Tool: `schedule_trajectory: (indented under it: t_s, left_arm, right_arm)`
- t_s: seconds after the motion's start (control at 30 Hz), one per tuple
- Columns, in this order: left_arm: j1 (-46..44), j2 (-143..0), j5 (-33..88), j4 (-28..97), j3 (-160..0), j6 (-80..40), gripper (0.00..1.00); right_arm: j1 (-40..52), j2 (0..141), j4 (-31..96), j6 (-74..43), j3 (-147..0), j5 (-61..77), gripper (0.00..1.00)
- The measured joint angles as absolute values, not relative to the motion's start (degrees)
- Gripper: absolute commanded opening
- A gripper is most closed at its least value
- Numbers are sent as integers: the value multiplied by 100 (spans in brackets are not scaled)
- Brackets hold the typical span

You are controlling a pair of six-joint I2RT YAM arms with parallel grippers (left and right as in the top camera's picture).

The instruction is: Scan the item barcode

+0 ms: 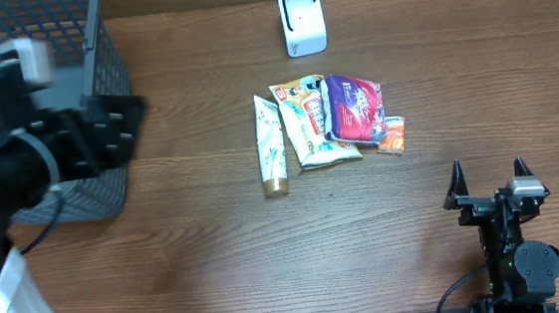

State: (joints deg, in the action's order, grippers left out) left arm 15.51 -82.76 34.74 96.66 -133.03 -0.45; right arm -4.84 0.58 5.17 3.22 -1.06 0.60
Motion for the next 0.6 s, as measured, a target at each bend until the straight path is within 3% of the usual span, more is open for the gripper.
schedule_trajectory:
  t_s: [0.1,0.3,0.6]
  left_arm:
    - [755,-8291,3583,9666,-13111,56,100]
    - [-888,-8281,2982,9662,-12204,-183,100]
    - [-1566,-8302,1066,9590,-11299,-1214,100]
  right_arm:
    - [-484,58,517,322,-106,60,100]
    - [-484,58,517,322,-106,60,100]
    - [-484,58,515,320,-106,60,100]
